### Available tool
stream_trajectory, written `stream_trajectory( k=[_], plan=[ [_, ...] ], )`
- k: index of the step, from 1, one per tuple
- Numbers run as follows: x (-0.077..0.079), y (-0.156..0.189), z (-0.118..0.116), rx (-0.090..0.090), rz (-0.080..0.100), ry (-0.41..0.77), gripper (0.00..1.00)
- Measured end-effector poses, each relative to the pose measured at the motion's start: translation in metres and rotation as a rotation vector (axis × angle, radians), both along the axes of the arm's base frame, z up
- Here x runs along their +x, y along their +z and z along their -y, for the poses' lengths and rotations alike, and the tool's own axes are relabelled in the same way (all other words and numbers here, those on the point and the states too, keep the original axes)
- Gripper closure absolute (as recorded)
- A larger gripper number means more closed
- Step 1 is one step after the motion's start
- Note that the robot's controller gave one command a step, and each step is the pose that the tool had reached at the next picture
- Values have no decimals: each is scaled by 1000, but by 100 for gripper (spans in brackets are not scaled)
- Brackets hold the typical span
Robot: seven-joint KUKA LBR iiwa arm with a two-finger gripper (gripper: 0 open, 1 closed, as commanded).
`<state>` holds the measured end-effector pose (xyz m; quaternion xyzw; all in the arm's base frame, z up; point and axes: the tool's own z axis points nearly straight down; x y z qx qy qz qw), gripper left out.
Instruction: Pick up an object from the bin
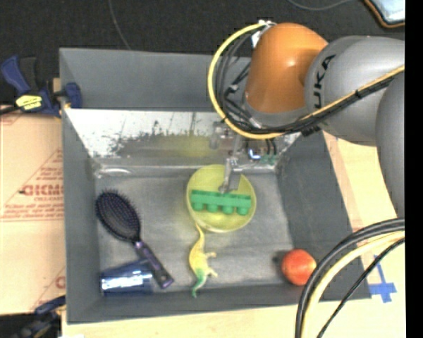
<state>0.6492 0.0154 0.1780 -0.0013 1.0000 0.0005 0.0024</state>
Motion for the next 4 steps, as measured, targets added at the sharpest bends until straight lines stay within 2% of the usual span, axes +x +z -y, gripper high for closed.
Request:
stream_trajectory(
  k=[1,2,3,4],
  plan=[
    [0,0,0,0,0,0,0],
    [-12,-54,26,-1,-1,165,0],
    [-10,-52,21,-2,5,205,100],
    [-10,-52,21,-2,5,204,100]
  ],
)
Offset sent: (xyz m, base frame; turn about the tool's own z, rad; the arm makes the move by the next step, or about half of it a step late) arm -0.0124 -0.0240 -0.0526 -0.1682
